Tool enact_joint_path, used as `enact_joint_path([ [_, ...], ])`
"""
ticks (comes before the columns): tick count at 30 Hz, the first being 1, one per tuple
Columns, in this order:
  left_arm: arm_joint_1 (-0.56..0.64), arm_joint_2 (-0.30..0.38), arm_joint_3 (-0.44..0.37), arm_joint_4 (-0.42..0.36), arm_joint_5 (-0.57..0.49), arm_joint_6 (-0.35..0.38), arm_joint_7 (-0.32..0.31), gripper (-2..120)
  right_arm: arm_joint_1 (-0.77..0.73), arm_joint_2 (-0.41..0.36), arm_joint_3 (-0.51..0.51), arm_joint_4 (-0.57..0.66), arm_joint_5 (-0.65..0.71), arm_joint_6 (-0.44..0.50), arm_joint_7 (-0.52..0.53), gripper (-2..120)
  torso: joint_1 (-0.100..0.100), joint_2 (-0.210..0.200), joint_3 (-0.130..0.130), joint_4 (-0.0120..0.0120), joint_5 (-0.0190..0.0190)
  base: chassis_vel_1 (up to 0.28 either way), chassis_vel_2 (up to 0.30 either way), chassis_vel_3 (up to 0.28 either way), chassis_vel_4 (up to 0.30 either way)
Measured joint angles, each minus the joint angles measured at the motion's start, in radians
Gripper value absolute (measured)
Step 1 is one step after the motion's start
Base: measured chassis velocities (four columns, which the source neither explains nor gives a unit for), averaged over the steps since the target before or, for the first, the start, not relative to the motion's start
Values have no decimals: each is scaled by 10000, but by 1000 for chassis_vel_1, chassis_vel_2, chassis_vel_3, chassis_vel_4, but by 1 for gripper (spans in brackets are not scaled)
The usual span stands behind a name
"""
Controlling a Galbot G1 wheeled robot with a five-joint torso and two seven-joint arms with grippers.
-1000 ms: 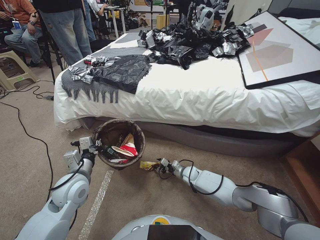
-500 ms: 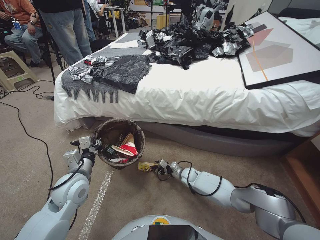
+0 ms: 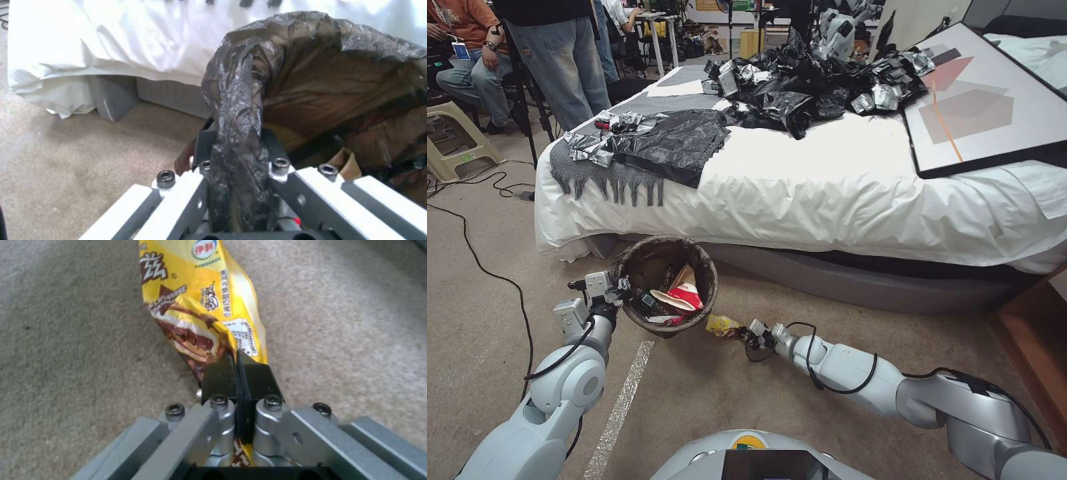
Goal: Pick up the trash bin, then pick up the garbage from the floor and place it into the trash bin.
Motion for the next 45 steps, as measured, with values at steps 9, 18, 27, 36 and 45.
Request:
enact_joint_path([
  [9,-41,-30,63,29,6,3,-11,5,-12,-483,226,697,172,-106,283,0,0,0,0,0,1,0,0,0,0],
  [18,-148,-18,155,156,19,7,-42,5,-78,-1310,781,2481,597,-483,889,0,0,0,0,0,1,0,0,0,0],
  [27,-249,58,220,298,41,12,-125,5,-656,-2880,1954,5446,920,-841,1416,0,0,0,0,1,2,0,0,0,0],
  [36,-352,92,329,355,79,3,-154,5,-2249,-5252,3952,8592,1000,-1199,2050,0,0,0,-1,-2,1,0,0,0,0],
  [45,-379,-4,428,324,174,1,-196,5,-3393,-6591,5844,10724,1369,-1743,3066,0,0,0,-1,3,1,0,0,0,0],
])
